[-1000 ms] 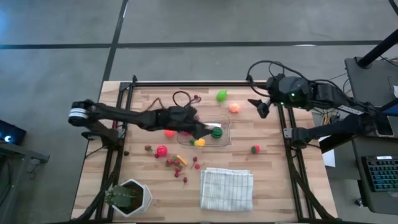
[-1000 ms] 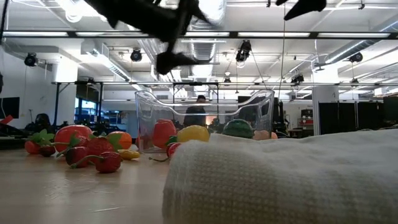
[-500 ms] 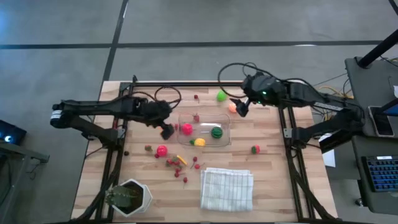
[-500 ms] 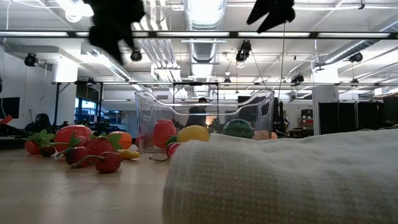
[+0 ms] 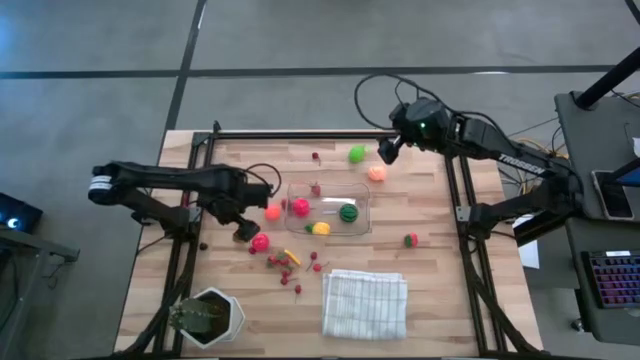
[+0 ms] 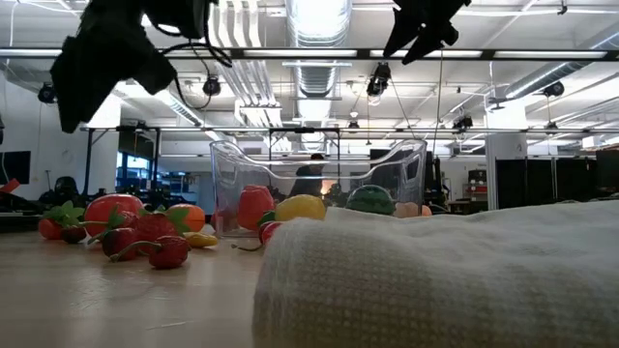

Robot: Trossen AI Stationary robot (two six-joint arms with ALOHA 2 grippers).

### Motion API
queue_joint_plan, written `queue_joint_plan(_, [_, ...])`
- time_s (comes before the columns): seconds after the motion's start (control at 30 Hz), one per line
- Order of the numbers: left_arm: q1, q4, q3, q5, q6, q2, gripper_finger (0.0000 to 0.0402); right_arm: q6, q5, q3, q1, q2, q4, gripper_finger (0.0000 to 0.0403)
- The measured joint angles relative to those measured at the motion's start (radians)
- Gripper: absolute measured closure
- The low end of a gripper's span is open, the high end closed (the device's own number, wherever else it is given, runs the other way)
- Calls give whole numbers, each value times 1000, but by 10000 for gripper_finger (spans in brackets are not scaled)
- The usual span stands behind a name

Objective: Pick and placing Produce into tupperware
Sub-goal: Put the black cherry into the transparent bin

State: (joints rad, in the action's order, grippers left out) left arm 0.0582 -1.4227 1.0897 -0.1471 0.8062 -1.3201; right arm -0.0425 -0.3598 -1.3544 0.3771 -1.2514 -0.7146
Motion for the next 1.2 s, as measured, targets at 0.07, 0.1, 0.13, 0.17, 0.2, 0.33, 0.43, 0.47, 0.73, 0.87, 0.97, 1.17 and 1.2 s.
queue_joint_plan(0.07, [-1,-13,-12,7,50,-12,72,3,0,0,18,-1,0,40])
queue_joint_plan(0.1, [-1,-26,-15,7,80,-20,72,6,0,0,25,-2,1,40])
queue_joint_plan(0.13, [-1,-41,-17,4,99,-28,72,11,0,0,31,-3,0,40])
queue_joint_plan(0.17, [-1,-58,-20,1,101,-37,72,17,0,0,38,-5,0,40])
queue_joint_plan(0.2, [-1,-82,-25,-4,96,-45,72,21,0,0,44,-7,-1,40])
queue_joint_plan(0.33, [-2,-149,-68,-36,12,-89,72,42,1,0,57,-9,-1,40])
queue_joint_plan(0.43, [-15,-133,-113,-103,-43,-116,72,52,0,0,64,-10,-1,40])
queue_joint_plan(0.47, [-21,-132,-125,-129,-76,-130,72,55,0,0,65,-11,-1,40])
queue_joint_plan(0.73, [-112,-113,-201,-159,-338,-232,72,71,0,0,71,-13,-2,40])
queue_joint_plan(0.87, [-146,-16,-203,-144,-375,-274,72,71,1,0,73,-13,-1,40])
queue_joint_plan(0.97, [-167,55,-204,-141,-378,-302,72,72,0,0,76,-13,0,40])
queue_joint_plan(1.17, [-231,45,-253,-140,-336,-323,72,71,1,0,76,-13,-2,40])
queue_joint_plan(1.2, [-239,45,-265,-140,-316,-323,72,71,1,0,76,-13,-4,40])
